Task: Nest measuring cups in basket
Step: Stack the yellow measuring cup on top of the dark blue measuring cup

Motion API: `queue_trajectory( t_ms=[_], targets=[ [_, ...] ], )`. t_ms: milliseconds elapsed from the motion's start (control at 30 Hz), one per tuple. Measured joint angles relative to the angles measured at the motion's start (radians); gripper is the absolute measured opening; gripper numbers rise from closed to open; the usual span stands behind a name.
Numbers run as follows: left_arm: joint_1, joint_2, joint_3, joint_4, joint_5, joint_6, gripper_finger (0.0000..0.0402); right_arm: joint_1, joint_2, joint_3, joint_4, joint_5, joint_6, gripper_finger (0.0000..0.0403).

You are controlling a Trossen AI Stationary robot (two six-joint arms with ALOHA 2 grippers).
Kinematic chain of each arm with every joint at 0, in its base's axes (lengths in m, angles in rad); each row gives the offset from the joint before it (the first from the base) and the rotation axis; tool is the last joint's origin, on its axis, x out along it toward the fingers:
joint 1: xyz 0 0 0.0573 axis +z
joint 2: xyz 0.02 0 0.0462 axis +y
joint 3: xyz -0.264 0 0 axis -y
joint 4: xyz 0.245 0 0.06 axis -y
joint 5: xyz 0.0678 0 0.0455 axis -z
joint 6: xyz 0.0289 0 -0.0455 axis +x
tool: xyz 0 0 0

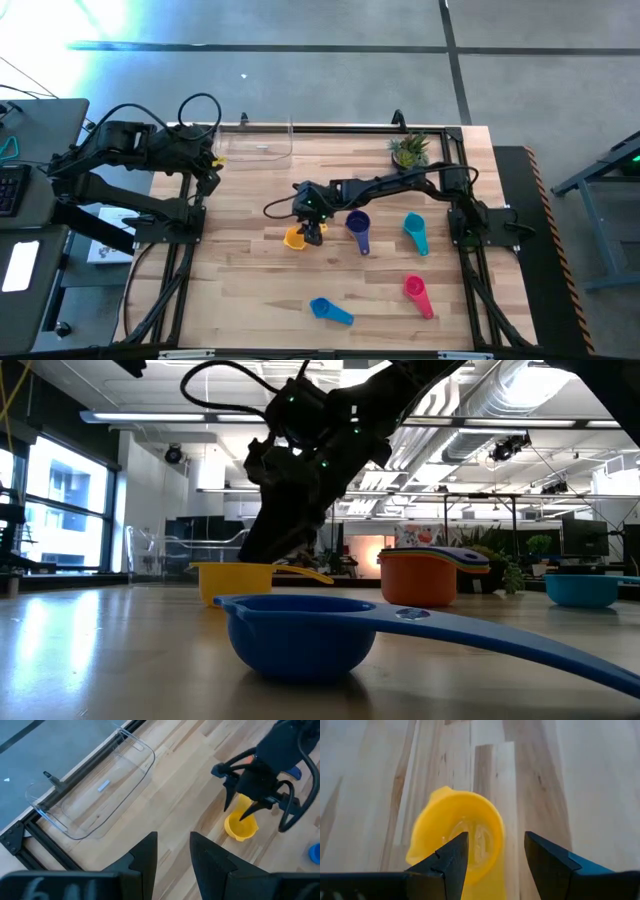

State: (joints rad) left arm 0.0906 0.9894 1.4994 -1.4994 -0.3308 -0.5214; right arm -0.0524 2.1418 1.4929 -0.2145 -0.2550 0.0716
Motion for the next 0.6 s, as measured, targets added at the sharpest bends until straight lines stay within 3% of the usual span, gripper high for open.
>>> queue_trajectory(
  t_ms=[167,600],
  targets=[
    [0.0,0.0,0.0,0.0,-0.007,0.0,0.0104,0.008,0.021,0.0,-0.008,0.003,0.008,0.0172],
    [0.0,0.0,0.0,0.0,-0.022,0.001,0.0104,0.007,0.023,0.0,-0.014,0.01,0.062,0.0078]
  ],
)
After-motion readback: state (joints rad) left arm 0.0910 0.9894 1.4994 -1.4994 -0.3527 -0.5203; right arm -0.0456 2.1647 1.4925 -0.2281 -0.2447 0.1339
